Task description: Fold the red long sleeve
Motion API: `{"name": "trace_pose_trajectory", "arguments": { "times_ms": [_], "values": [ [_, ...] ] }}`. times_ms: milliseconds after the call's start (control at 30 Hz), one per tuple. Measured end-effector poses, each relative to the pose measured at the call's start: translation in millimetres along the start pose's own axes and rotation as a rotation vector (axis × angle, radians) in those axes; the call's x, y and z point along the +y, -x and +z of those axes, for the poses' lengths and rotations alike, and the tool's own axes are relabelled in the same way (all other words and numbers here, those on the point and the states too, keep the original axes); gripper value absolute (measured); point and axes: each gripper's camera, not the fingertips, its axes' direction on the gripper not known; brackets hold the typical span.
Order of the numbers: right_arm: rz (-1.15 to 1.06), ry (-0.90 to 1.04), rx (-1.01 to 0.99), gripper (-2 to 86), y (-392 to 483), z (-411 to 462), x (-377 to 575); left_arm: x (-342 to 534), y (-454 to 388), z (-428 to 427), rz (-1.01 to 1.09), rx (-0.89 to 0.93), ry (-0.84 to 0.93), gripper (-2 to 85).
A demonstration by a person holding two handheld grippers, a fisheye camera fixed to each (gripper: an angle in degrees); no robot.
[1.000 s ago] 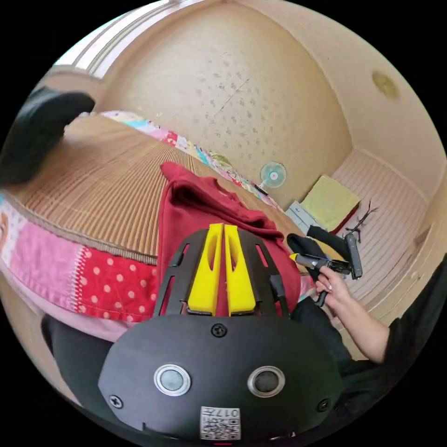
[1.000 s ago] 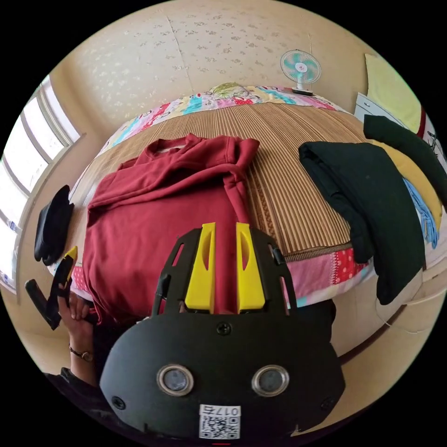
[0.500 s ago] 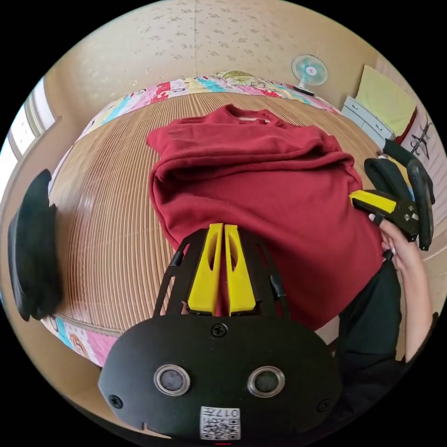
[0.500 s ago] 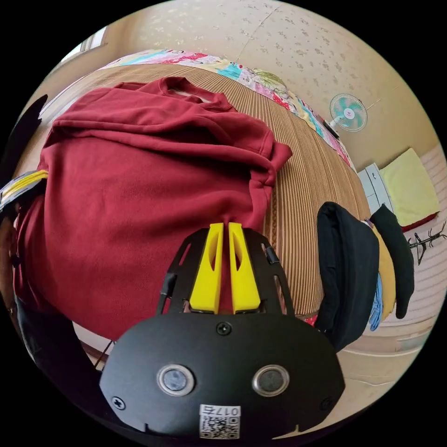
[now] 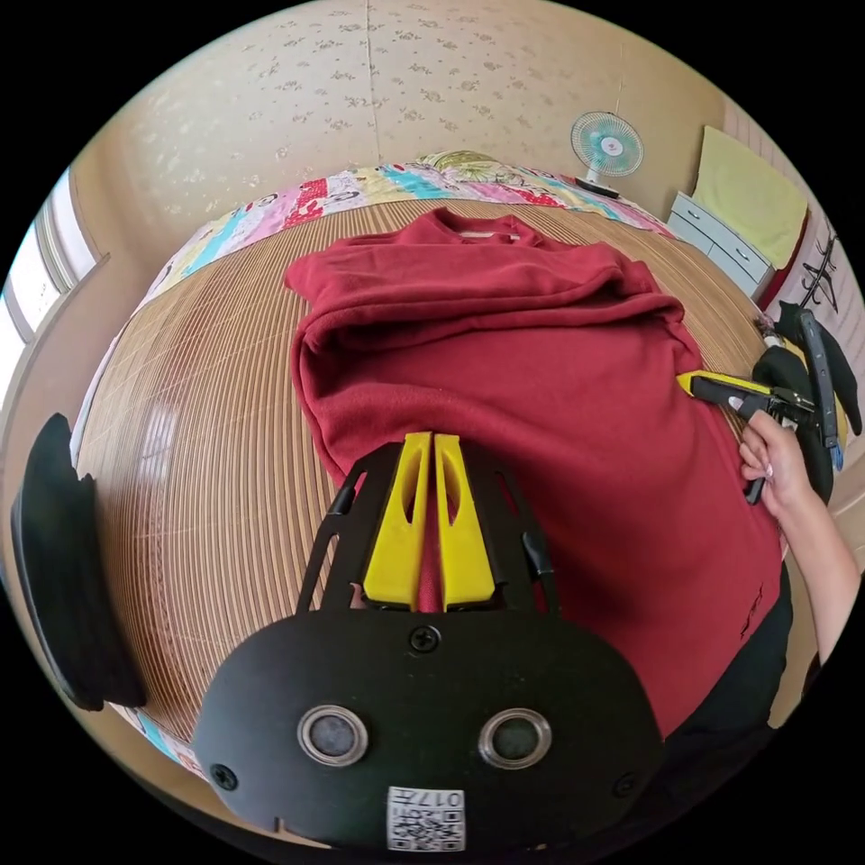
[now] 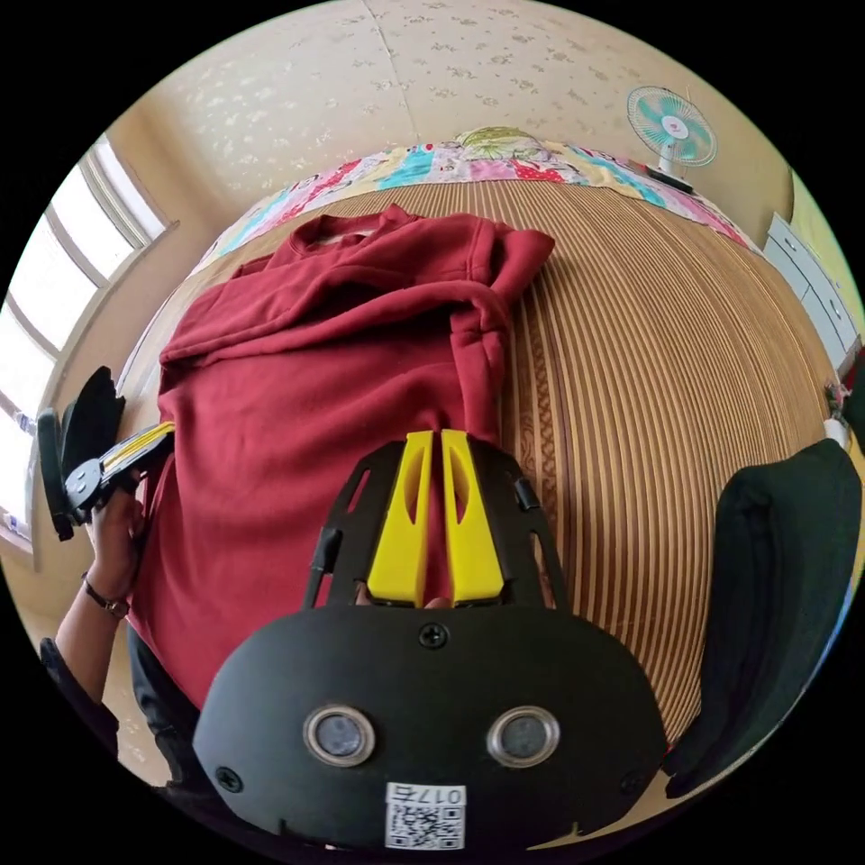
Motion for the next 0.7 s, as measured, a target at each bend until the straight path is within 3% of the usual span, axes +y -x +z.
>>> {"name": "trace_pose_trajectory", "arguments": {
  "times_ms": [133,233,367,467,600,700],
  "values": [
    [-0.104,-0.010,0.256,2.1,57.7,3.2,1.2,-1.8,-1.0,1.1,-0.007,0.016,-0.007,-1.0],
    [-0.129,-0.009,0.323,2.0,78.0,1.1,2.9,0.2,1.8,0.6,-0.022,0.049,-0.010,-1.0],
    [-0.065,-0.089,0.251,1.7,80.1,-41.4,14.7,3.2,-0.1,0.0,-0.023,0.053,-0.011,-1.0],
    [-0.042,-0.361,0.116,1.2,90.7,-117.3,78.6,5.2,-2.6,-0.9,-0.019,0.045,-0.013,-1.0],
    [-0.041,-0.144,0.063,0.8,106.0,-101.7,140.0,7.6,-5.2,-2.0,-0.013,0.028,-0.015,-1.0],
    [-0.030,-0.205,0.028,0.7,104.8,-99.1,159.0,8.8,-4.4,-3.5,-0.011,0.023,-0.014,-1.0]
  ]
}}
